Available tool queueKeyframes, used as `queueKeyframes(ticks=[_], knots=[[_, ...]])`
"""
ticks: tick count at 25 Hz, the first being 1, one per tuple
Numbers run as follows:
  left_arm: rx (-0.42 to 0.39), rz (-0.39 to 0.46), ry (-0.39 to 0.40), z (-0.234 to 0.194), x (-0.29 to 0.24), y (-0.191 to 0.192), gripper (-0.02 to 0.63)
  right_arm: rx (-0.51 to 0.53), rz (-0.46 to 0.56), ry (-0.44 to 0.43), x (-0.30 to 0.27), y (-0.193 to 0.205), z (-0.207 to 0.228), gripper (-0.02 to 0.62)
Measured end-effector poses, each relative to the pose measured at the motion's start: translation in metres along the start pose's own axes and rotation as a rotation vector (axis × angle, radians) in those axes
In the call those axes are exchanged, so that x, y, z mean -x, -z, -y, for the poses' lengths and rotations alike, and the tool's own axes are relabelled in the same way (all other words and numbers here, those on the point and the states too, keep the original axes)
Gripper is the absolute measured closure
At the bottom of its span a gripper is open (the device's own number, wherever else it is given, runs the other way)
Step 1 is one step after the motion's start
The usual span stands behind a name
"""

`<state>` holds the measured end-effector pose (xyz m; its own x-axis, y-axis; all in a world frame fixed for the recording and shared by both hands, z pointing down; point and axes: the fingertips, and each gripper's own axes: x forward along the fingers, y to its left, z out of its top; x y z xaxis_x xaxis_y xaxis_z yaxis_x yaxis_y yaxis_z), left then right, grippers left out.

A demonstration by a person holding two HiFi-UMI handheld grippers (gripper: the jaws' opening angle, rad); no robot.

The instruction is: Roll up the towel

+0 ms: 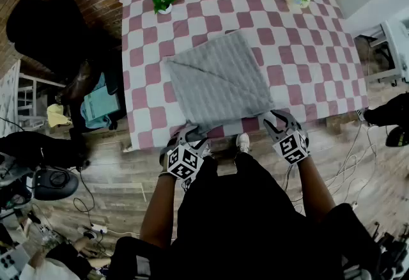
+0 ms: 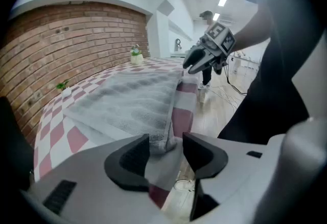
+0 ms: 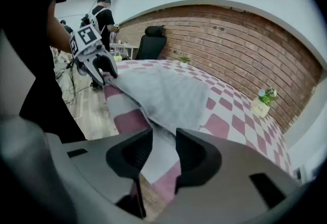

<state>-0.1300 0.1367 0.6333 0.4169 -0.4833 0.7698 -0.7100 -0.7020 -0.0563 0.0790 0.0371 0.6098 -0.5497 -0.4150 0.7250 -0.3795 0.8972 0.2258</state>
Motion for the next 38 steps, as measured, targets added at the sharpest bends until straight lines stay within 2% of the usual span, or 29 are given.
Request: queueKeyframes(ticks=[2, 5, 9, 13, 14, 17, 20, 21, 24, 26, 31, 33, 35, 36, 38], knots=[[0.026, -0.012, -0.023, -0.001, 0.000, -0.002, 0.414, -0.007, -0.026, 0.024, 0.001, 0.014, 0.013, 0.474], [0.009, -0.040, -0.073, -0.001, 0.000, -0.002, 0.456, -0.032, -0.042, 0.058, 0.001, 0.027, 0.032, 0.474], [-0.024, -0.076, -0.103, 0.003, 0.000, -0.002, 0.483, -0.070, -0.018, 0.033, -0.008, 0.030, 0.037, 0.474], [-0.031, -0.096, -0.139, 0.005, 0.004, -0.001, 0.526, -0.139, -0.040, 0.040, -0.015, 0.033, 0.042, 0.476], [-0.027, -0.097, -0.153, 0.004, 0.006, -0.001, 0.534, -0.157, -0.041, 0.044, -0.016, 0.034, 0.043, 0.488], [-0.028, -0.090, -0.194, 0.001, 0.015, -0.001, 0.546, -0.180, -0.042, 0.068, -0.012, 0.034, 0.046, 0.581], [-0.054, -0.078, -0.258, -0.006, 0.029, -0.006, 0.558, -0.161, -0.047, 0.087, -0.001, 0.026, 0.048, 0.588], [-0.067, -0.075, -0.292, -0.010, 0.035, -0.008, 0.608, -0.155, -0.039, 0.103, 0.004, 0.020, 0.051, 0.589], [-0.081, -0.035, -0.375, -0.027, 0.059, -0.021, 0.611, -0.132, 0.034, 0.138, 0.022, -0.005, 0.064, 0.589], [-0.089, -0.010, -0.383, -0.033, 0.065, -0.029, 0.611, -0.096, 0.079, 0.140, 0.027, -0.024, 0.070, 0.591], [-0.102, -0.052, -0.282, -0.008, 0.046, -0.016, 0.602, -0.072, 0.070, 0.146, 0.023, -0.034, 0.073, 0.589], [-0.155, -0.092, -0.234, 0.002, 0.038, -0.007, 0.468, -0.074, 0.078, 0.139, 0.019, -0.035, 0.069, 0.589], [-0.204, -0.122, -0.215, 0.005, 0.032, -0.004, 0.410, -0.076, 0.071, 0.133, 0.017, -0.034, 0.067, 0.589], [-0.198, -0.126, -0.210, 0.004, 0.030, -0.003, 0.395, -0.076, 0.068, 0.129, 0.016, -0.032, 0.066, 0.589], [-0.089, -0.095, -0.178, -0.001, 0.026, -0.005, 0.382, -0.084, 0.061, 0.124, 0.015, -0.029, 0.064, 0.589]])
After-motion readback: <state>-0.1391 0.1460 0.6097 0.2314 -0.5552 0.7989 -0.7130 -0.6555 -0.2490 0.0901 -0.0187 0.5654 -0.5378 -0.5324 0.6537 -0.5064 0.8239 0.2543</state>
